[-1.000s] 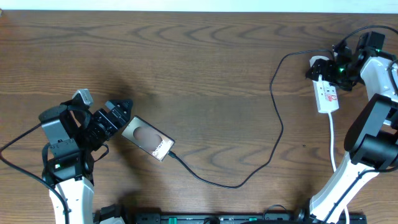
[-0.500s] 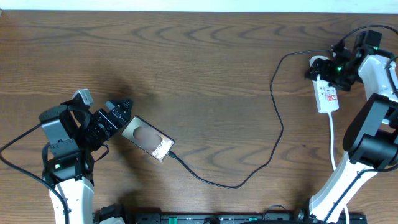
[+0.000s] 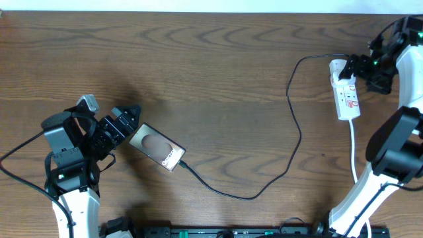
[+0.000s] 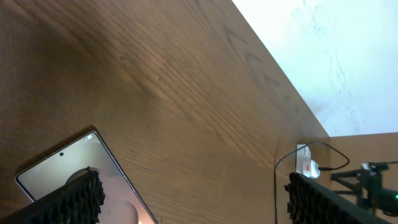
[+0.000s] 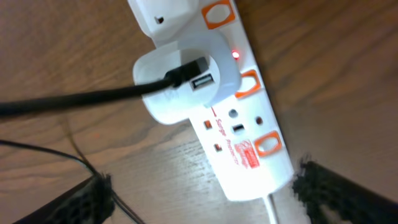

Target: Plug charger to phone and switch on socket

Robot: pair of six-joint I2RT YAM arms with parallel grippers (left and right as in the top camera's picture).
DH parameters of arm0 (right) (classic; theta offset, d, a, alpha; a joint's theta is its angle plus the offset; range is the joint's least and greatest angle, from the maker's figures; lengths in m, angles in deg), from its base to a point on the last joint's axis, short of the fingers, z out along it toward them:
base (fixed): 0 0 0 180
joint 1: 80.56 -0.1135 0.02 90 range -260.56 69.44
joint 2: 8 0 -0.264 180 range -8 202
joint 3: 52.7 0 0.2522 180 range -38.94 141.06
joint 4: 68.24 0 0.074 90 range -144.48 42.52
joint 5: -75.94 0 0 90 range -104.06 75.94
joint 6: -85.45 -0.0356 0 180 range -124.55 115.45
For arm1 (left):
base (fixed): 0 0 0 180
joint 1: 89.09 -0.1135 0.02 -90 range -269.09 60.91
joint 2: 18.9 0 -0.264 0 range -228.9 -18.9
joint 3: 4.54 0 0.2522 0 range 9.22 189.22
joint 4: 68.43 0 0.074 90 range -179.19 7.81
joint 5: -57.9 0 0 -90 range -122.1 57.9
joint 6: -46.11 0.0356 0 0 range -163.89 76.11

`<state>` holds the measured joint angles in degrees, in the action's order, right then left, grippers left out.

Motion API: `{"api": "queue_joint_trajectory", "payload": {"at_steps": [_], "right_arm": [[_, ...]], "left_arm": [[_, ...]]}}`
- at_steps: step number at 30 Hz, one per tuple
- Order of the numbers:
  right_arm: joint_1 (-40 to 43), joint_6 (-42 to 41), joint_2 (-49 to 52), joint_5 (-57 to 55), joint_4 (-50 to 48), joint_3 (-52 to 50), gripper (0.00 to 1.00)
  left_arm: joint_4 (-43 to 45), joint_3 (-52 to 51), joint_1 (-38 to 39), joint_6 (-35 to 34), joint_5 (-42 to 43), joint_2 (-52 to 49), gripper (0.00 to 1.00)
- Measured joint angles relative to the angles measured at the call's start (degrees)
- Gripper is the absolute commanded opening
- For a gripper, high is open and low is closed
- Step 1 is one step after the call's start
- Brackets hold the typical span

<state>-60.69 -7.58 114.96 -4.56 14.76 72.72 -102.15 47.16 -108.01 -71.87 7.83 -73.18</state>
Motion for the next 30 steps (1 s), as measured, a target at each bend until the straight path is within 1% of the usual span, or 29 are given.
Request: {"api": "queue_joint_trajectory", "payload": {"at_steps": [8,12,19,30], "right_arm": [[-2.0,-5.0,-9.1,-3.5,5.9,0.2,0.99],[-4.8,-10.6,-13.6,-4.0,12.0,0.8,0.99],[-6.8,-14.4,-15.2,-4.0,13.6,0.8,0.99],[-7.1,-15.5,-15.2,-4.0,13.6,0.8,0.99]], "left_arm": [[0.0,0.0,0.0,0.0,0.0,0.0,0.91],[0.0,0.0,0.0,0.0,0.0,0.0,0.91],[0.0,0.0,0.0,0.0,0.0,0.0,0.91],[0.0,0.0,0.0,0.0,0.0,0.0,0.91]]}}
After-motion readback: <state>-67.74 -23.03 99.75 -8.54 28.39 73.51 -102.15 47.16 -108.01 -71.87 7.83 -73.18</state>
